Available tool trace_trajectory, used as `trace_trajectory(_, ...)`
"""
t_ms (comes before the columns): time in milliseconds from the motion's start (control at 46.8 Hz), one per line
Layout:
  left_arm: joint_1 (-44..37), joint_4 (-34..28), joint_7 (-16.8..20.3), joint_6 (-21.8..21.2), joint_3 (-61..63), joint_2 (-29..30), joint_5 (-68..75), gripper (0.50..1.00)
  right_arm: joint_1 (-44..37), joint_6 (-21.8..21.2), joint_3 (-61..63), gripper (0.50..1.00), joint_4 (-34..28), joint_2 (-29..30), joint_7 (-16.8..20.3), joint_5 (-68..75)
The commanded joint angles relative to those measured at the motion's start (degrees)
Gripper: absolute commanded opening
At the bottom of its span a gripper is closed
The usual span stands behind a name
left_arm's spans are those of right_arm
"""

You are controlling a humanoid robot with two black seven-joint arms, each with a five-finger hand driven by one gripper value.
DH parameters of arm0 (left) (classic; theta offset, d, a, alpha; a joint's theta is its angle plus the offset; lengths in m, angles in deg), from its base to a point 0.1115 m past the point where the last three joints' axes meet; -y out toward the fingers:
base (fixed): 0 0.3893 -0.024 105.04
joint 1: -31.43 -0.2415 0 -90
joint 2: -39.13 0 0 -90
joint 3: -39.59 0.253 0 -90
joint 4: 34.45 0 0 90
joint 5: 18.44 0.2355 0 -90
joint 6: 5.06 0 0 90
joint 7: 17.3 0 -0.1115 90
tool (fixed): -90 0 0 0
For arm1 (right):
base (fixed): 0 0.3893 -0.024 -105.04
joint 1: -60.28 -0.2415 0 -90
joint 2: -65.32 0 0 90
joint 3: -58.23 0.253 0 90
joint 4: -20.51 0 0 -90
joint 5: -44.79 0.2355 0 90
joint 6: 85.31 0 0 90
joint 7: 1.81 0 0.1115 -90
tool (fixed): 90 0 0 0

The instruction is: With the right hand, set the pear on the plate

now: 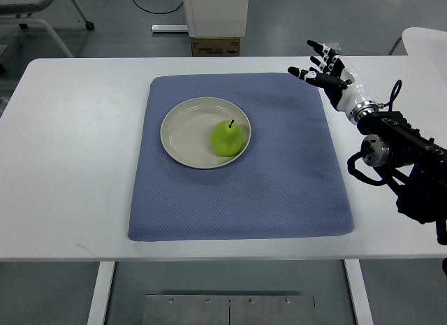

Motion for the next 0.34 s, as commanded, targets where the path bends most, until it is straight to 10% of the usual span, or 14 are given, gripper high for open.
trace_trajectory(0,0.0,0.0,0.0,0.0,0.0,0.0,0.0,1.000,0.9,0.0,2.6,1.000,0.3,0.8,-0.4,0.0)
trace_trajectory(321,0.0,0.0,0.0,0.0,0.1,0.0,0.0,1.000,1.6,0.0,6.3,1.000,2.1,2.9,-0.8,-0.1)
